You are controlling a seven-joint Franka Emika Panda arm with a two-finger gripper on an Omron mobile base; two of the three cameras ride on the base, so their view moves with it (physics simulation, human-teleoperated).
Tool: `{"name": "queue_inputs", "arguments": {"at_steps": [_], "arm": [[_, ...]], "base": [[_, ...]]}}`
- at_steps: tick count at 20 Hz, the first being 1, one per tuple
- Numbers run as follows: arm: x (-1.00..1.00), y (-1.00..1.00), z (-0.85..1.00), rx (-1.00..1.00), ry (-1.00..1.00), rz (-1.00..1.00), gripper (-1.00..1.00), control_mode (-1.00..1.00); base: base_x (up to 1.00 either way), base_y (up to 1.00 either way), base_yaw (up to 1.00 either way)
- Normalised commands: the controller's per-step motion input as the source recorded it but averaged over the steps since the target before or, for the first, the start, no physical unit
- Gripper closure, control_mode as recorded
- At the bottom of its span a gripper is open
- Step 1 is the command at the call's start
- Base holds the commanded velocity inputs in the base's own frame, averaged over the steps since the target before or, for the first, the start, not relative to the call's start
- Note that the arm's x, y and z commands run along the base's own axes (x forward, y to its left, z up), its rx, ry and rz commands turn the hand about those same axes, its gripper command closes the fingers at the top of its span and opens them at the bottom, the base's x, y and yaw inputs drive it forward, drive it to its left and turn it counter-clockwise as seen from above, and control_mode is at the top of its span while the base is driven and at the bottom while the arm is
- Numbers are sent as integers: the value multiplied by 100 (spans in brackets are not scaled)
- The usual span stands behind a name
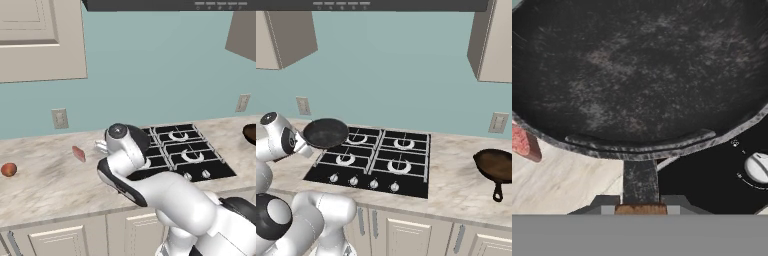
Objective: Place both pans onto different burners. Then place the onion and the steak on different pans.
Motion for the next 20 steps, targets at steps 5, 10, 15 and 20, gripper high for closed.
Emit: {"name": "queue_inputs", "arguments": {"at_steps": [5, 10, 15, 20], "arm": [[0, -33, -1, 0, 0, -7, 100, -100], [0, -29, -4, 0, 0, -6, 100, -100], [0, -12, -11, 0, 0, -3, 100, -100], [0, -6, -13, 0, 0, -1, 100, -100]], "base": [[0, 0, 0], [0, 0, 0], [0, 0, 0], [0, 0, 0]]}}
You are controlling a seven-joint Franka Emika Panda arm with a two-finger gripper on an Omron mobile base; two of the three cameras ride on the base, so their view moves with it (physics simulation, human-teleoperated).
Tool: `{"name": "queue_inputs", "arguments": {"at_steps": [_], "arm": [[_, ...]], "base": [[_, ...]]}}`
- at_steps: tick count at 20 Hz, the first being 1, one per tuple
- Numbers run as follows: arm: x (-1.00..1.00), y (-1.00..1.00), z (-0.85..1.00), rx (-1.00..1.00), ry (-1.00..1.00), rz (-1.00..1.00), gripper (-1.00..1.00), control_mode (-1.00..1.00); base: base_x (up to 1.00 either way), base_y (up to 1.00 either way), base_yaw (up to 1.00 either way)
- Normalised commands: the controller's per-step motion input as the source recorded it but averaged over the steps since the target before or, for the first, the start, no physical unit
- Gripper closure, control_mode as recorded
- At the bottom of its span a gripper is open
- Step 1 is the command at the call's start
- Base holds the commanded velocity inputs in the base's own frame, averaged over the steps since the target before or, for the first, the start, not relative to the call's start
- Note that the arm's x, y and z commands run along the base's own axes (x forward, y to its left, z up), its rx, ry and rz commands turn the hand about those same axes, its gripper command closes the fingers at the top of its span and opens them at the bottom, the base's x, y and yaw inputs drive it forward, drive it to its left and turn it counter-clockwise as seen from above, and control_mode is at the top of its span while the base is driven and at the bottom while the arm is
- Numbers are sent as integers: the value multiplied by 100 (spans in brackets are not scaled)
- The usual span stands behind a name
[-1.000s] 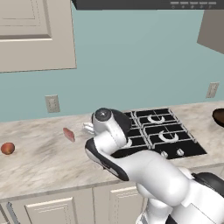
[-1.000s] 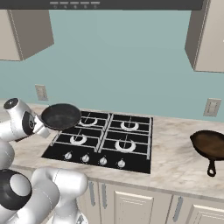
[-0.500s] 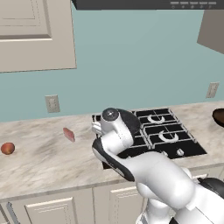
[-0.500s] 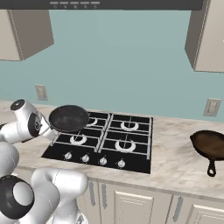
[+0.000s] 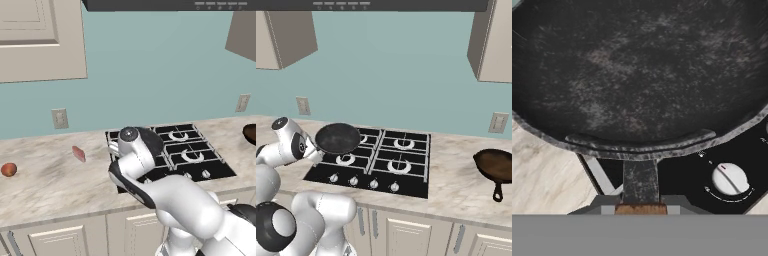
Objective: Place both pans onto different burners. Then place the onion and the steak on different pans.
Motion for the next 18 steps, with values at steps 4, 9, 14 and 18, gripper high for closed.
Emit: {"name": "queue_inputs", "arguments": {"at_steps": [4, 9, 14, 18], "arm": [[0, -8, -12, 0, 0, -1, 100, -100], [0, -10, -11, 0, 0, -2, 100, -100], [0, -11, -9, 0, 0, -2, 100, -100], [1, -8, -10, 0, 0, -2, 100, -100]], "base": [[0, 0, 0], [0, 0, 0], [0, 0, 0], [0, 0, 0]]}}
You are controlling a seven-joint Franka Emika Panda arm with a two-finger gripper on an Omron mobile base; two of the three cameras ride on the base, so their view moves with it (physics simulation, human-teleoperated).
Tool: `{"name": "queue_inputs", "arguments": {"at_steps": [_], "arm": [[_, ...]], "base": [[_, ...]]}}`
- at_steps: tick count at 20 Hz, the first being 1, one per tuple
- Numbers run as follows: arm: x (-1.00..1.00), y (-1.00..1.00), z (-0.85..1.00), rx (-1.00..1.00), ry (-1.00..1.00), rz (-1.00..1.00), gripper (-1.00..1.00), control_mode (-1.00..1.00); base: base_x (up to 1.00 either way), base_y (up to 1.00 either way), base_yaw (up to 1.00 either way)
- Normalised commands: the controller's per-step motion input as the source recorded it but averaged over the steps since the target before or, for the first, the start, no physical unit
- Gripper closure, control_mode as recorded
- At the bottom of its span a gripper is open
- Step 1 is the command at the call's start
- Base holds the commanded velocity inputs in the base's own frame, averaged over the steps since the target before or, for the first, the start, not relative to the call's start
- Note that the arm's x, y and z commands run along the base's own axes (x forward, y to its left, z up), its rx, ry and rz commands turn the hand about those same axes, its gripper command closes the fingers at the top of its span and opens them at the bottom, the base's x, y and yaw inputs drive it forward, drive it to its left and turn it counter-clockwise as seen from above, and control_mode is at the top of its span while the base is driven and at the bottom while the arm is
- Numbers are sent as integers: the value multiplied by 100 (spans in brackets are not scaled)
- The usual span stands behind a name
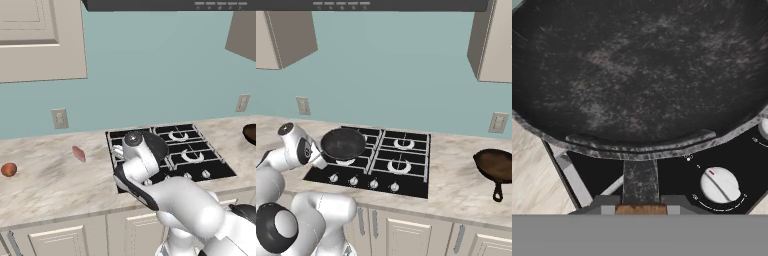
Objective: Place both pans onto different burners. Then place the onion and the steak on different pans.
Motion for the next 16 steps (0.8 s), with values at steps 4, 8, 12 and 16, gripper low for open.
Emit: {"name": "queue_inputs", "arguments": {"at_steps": [4, 8, 12, 16], "arm": [[5, -3, -11, 0, 0, -2, 100, -100], [7, -1, -11, 0, 0, -2, 100, -100], [11, 0, -7, 0, 2, -1, 100, -100], [10, 0, -4, -1, 3, -1, 100, -100]], "base": [[0, 0, 0], [0, 0, 0], [0, 0, 0], [0, 0, 0]]}}
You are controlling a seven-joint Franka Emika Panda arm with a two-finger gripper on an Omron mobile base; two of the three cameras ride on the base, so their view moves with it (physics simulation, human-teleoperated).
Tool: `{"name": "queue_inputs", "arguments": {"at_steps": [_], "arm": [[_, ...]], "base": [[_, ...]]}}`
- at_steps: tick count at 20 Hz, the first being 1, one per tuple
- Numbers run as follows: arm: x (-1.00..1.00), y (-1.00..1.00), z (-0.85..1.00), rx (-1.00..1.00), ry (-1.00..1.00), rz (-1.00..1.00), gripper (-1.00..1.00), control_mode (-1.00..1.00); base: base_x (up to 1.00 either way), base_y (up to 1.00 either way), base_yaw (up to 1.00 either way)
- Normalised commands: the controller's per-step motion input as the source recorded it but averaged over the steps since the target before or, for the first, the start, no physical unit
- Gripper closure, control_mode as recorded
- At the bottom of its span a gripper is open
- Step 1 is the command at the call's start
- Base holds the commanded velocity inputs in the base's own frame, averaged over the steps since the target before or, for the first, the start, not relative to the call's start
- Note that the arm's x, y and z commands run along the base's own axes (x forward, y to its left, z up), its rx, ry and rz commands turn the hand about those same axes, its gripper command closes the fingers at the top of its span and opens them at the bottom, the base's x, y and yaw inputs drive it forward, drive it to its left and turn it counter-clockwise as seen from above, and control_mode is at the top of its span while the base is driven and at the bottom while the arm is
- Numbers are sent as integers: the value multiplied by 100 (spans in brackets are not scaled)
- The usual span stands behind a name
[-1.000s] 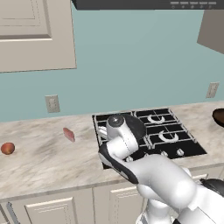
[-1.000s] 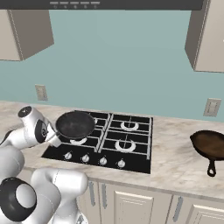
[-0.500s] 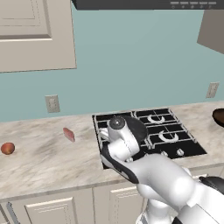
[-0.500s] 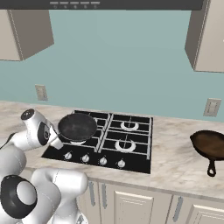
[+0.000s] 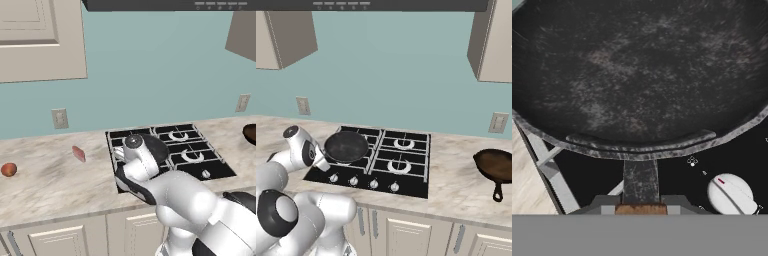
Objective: Place both pans onto different burners. Then place the onion and the steak on different pans.
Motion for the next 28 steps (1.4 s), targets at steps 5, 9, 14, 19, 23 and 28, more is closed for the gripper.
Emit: {"name": "queue_inputs", "arguments": {"at_steps": [5, 9, 14, 19, 23, 28], "arm": [[10, 0, -3, -1, 3, -1, 100, -100], [7, 0, -3, -1, 3, 0, 100, -100], [5, 2, -3, -1, 4, 0, 100, -100], [5, 9, -3, 0, 3, 0, 100, -100], [5, 14, -3, 0, 3, 0, 100, -100], [8, 13, -6, -1, 2, 0, 100, -100]], "base": [[0, 0, 0], [0, 0, 0], [0, 0, 0], [0, 0, 0], [0, 0, 0], [0, 0, 0]]}}
